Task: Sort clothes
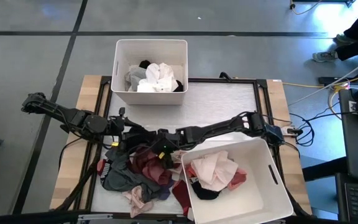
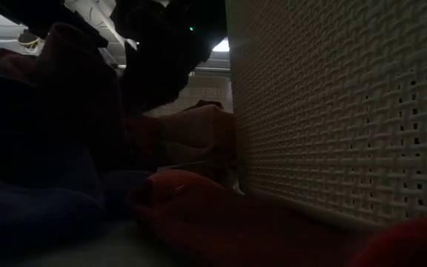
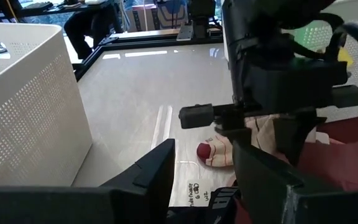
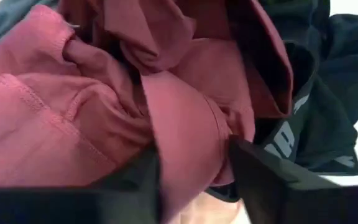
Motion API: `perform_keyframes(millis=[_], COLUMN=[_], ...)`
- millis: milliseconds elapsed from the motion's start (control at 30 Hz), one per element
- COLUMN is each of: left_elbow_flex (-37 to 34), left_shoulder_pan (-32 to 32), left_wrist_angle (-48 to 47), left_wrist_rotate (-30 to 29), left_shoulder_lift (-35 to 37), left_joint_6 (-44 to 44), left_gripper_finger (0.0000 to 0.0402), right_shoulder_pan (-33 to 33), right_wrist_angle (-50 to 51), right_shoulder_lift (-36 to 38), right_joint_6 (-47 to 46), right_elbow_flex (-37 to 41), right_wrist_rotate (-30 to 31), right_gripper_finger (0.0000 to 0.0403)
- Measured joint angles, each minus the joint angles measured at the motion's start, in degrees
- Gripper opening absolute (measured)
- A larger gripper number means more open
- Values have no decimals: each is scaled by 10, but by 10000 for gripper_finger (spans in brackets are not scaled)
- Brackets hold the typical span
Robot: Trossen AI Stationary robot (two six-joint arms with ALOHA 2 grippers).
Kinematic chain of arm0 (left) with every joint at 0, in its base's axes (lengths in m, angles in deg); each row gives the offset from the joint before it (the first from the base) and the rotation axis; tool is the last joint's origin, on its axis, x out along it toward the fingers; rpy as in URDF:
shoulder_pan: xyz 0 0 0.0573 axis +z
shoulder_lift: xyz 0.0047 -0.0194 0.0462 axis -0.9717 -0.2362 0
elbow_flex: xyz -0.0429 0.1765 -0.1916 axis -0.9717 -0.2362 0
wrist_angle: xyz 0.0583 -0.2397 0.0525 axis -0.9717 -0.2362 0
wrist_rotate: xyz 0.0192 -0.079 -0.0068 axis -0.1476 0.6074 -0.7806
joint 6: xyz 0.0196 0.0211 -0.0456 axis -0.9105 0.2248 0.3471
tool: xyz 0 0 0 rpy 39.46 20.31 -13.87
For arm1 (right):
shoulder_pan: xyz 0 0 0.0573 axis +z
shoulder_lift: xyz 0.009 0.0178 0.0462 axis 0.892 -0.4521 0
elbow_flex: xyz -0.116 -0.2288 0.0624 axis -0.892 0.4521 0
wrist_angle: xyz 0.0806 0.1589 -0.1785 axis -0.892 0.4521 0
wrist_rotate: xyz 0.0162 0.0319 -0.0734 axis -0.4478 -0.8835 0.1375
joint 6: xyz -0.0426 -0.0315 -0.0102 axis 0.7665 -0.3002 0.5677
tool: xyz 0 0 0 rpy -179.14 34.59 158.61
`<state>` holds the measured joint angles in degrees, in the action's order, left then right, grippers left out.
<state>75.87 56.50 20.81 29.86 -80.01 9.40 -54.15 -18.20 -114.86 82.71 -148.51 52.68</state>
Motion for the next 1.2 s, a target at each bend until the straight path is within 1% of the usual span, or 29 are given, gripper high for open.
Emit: perform_keyframes(millis=[167,200,233,367,500,633,767,967,1033,1200], left_elbow_flex=[0,0,0,0,0,0,0,0,0,0], left_shoulder_pan=[0,0,0,0,0,0,0,0,0,0], left_wrist_angle=[0,0,0,0,0,1,1,4,6,5], left_wrist_rotate=[0,0,0,0,0,0,0,0,0,0], left_shoulder_lift=[0,0,0,0,0,0,0,0,0,0], left_joint_6=[-1,-1,-2,-2,-2,-5,-6,-7,-7,-6], left_gripper_finger=[153,153,153,153,153,153,153,153,153,153], right_shoulder_pan=[0,0,0,5,19,37,53,73,79,93], right_wrist_angle=[7,6,6,25,52,71,98,124,127,132], right_shoulder_lift=[2,4,5,28,70,119,173,260,287,355], right_joint_6=[23,30,33,36,55,64,66,66,67,65], right_elbow_flex=[-4,-5,-5,-5,-5,-5,-5,-5,-5,-5], right_wrist_rotate=[30,37,44,76,128,180,226,291,302,303], right_gripper_finger=[33,17,12,22,6,11,4,8,6,3])
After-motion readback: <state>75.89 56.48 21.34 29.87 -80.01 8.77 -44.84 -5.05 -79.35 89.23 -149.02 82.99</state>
